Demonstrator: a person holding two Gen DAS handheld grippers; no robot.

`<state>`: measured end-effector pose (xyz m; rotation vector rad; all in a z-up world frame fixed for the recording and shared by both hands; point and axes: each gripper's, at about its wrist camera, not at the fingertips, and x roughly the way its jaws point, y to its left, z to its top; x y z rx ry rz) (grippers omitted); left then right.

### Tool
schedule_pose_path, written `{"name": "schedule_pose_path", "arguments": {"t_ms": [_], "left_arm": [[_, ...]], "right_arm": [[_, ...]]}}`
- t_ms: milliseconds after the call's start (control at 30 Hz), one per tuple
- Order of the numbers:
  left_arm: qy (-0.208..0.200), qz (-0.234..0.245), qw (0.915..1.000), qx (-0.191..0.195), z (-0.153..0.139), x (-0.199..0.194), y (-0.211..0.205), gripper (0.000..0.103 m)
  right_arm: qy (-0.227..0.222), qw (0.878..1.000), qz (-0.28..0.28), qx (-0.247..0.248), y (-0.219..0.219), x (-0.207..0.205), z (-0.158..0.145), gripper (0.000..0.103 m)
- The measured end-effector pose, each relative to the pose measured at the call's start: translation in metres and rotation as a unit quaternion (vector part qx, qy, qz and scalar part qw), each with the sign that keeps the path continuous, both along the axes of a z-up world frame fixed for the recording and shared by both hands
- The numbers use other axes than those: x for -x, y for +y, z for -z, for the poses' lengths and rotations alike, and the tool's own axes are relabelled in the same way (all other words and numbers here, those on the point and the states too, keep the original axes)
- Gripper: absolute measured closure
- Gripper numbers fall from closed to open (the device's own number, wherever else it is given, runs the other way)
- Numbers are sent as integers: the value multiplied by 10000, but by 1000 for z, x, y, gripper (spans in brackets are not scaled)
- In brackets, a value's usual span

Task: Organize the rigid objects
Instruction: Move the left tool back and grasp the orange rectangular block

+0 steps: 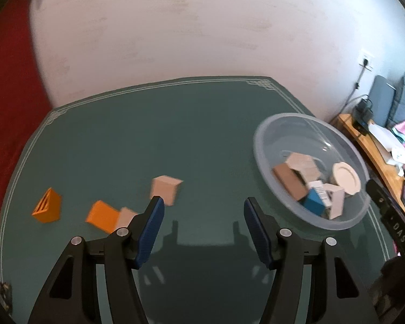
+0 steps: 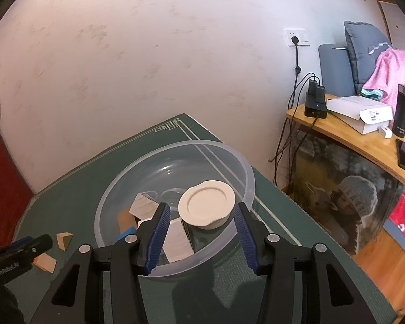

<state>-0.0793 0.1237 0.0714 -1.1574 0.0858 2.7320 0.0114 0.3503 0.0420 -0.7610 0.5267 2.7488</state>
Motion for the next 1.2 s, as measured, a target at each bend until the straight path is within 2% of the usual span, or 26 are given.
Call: {"name": "schedule_pose_path", "arguments": {"t_ms": [367, 633, 733, 967, 1200], "left_arm": [[-118, -747, 9971, -94, 10, 6, -64, 40], [-226, -1292, 9910, -270, 15, 15, -104, 40], [-274, -1427, 9889, -302, 17, 19, -111, 40], [-470, -1648, 9846, -361, 26, 38, -114, 40], [-672, -1766, 9818, -209, 39, 53, -108, 40]], "right_arm": [[4, 9999, -119, -60, -5, -2, 0, 50], [102, 9993, -297, -185, -15, -4, -3, 50], [125, 9989, -380, -254, -20, -5, -4, 45], [129, 9987, -404, -277, -21, -5, -5, 45], [124, 9986, -424, -286, -21, -4, -4, 45]]}}
